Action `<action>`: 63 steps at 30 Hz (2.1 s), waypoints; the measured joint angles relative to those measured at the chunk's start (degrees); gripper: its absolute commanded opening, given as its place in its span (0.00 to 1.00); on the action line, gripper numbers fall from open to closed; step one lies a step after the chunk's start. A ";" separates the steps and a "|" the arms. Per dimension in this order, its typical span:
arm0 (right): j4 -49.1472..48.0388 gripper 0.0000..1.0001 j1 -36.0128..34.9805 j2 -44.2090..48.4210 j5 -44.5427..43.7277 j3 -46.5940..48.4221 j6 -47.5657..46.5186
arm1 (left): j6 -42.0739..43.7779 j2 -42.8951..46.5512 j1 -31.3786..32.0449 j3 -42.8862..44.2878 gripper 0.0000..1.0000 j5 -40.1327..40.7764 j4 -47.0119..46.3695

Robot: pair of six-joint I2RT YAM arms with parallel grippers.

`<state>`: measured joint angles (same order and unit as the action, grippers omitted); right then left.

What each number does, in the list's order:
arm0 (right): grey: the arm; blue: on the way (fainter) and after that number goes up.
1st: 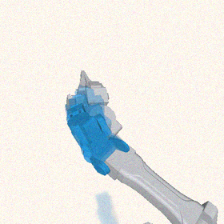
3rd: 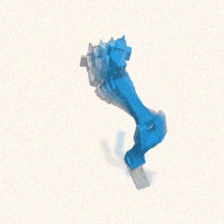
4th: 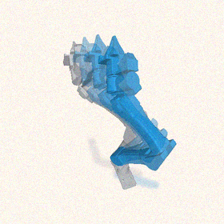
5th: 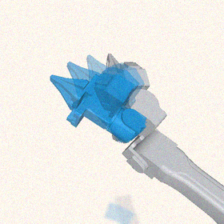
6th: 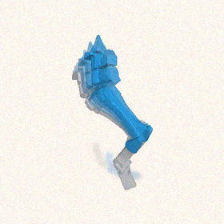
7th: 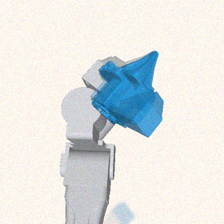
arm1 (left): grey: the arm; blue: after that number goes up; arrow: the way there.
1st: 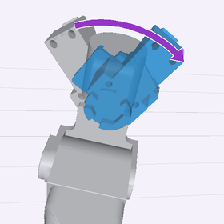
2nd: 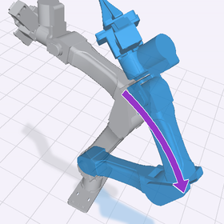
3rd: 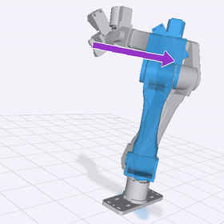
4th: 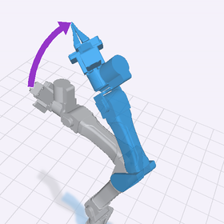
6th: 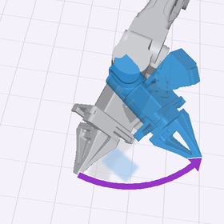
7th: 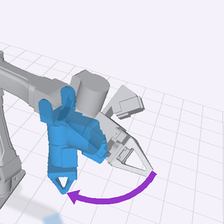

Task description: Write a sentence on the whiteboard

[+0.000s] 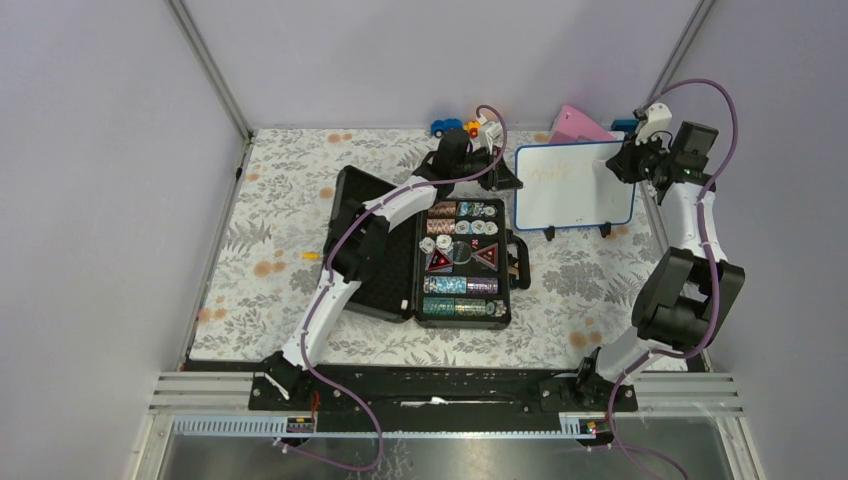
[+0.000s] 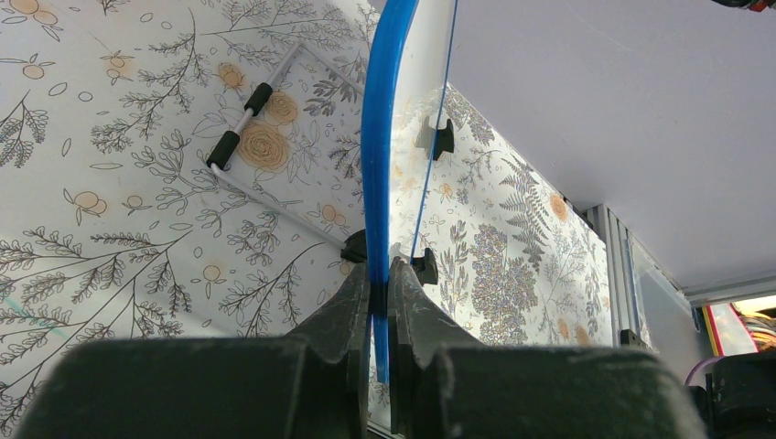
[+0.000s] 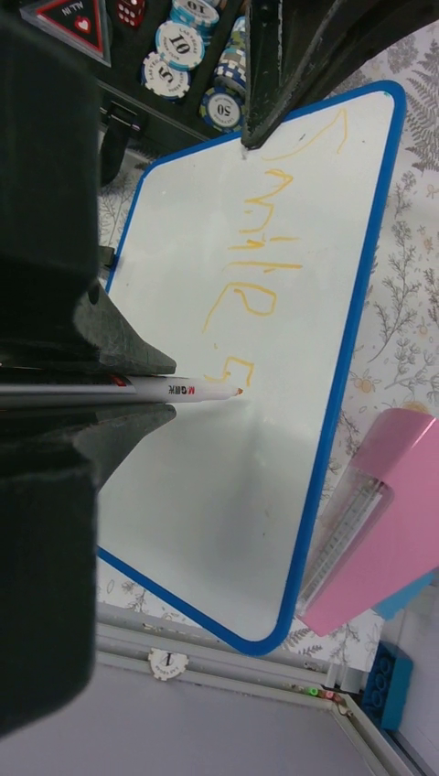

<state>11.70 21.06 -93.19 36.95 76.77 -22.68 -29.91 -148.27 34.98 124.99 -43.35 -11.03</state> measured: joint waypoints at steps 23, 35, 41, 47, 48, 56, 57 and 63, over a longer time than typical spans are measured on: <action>-1.44 0.00 0.00 -3.96 -0.31 1.79 0.02 | -0.17 0.00 0.00 0.00 0.00 0.02 -0.02; -2.29 0.00 0.00 -4.04 -0.24 0.94 -0.22 | -0.48 0.00 0.00 0.00 0.00 0.13 -0.04; -2.34 0.00 0.00 -2.75 -0.31 -2.67 -1.01 | -0.61 0.00 0.00 0.00 0.00 0.33 -0.02; -2.23 0.00 0.00 -1.27 -0.44 -6.25 -1.90 | -0.59 0.00 0.00 0.00 0.00 0.31 -0.04; -2.12 0.00 0.00 -1.20 -0.46 -6.40 -1.97 | -0.59 0.00 0.00 0.00 0.00 0.31 -0.02; -2.14 0.00 0.26 -0.35 -0.66 -6.43 -1.70 | -0.57 0.00 0.00 0.00 0.00 0.28 -0.04; -2.14 0.00 0.28 -0.17 -0.63 -6.29 -1.57 | -0.57 0.00 0.00 0.00 0.00 0.28 -0.04; -2.21 0.00 0.33 -0.04 -0.66 -4.55 -1.22 | -0.59 0.00 0.00 0.00 0.00 0.28 -0.04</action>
<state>9.50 21.39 -93.23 36.29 72.23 -23.90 -30.50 -148.27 34.98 124.99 -43.07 -11.07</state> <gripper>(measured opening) 0.167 0.069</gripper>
